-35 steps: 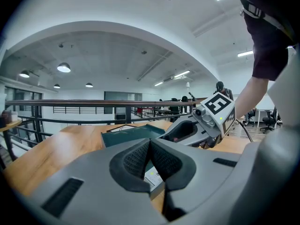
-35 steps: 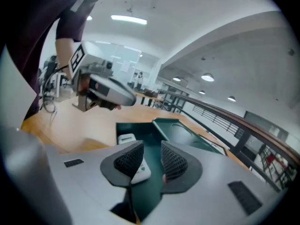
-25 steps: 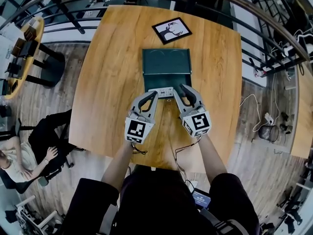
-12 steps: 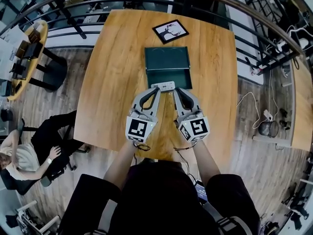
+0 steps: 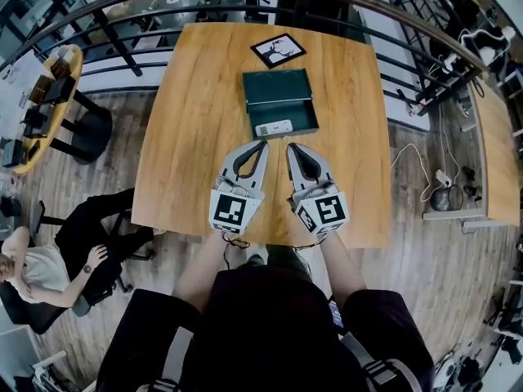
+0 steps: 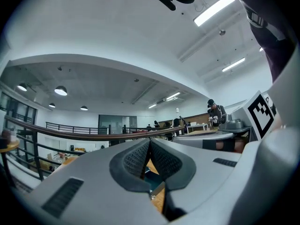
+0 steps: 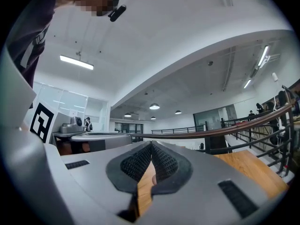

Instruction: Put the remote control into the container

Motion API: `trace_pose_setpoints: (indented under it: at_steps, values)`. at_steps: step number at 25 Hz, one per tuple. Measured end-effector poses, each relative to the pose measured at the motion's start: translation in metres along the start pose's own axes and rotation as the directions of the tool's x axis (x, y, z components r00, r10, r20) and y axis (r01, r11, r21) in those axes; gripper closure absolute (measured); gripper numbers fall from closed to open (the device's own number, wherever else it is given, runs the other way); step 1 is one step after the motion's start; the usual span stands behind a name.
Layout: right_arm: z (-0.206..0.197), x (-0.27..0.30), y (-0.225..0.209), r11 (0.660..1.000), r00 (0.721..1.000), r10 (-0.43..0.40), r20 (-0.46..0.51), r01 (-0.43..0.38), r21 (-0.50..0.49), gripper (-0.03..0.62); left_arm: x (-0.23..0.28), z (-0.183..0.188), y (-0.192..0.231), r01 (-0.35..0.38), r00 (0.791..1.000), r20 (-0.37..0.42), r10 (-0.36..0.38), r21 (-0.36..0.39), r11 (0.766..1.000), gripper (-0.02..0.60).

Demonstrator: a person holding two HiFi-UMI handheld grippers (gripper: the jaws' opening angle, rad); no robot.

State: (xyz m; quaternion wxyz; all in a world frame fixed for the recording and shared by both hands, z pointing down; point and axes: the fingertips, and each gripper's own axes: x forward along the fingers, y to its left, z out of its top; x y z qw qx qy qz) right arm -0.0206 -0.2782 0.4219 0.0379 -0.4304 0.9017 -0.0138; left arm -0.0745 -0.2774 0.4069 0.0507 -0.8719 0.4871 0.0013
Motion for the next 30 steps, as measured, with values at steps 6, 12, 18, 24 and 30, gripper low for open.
trace_pose_setpoints:
  at_steps: [6, 12, 18, 24, 30]
  values:
    - [0.024, -0.03, 0.025, 0.997, 0.996, -0.071, 0.059, 0.073, -0.034, 0.577, -0.034, 0.018, -0.021, 0.037, 0.999, 0.001, -0.037, 0.021, 0.999, 0.569]
    - [0.037, -0.049, 0.033, 0.993, 0.991, -0.105, 0.085, 0.109, -0.04, 0.577, -0.043, 0.03, -0.033, 0.044, 0.999, 0.024, -0.045, 0.023, 0.999, 0.571]
    - [0.038, -0.06, 0.042, 0.992, 0.99, -0.105, 0.091, 0.111, -0.065, 0.577, -0.053, 0.032, -0.042, 0.048, 0.998, 0.043, -0.049, 0.026, 0.999, 0.57]
    - [0.039, -0.062, 0.044, 0.992, 0.99, -0.104, 0.092, 0.11, -0.062, 0.577, -0.055, 0.033, -0.043, 0.053, 0.998, 0.036, -0.054, 0.027, 0.998, 0.571]
    - [0.033, -0.065, 0.037, 0.992, 0.99, -0.11, 0.088, 0.115, -0.052, 0.577, -0.052, 0.024, -0.049, 0.056, 0.998, 0.02, -0.056, 0.028, 0.998, 0.571]
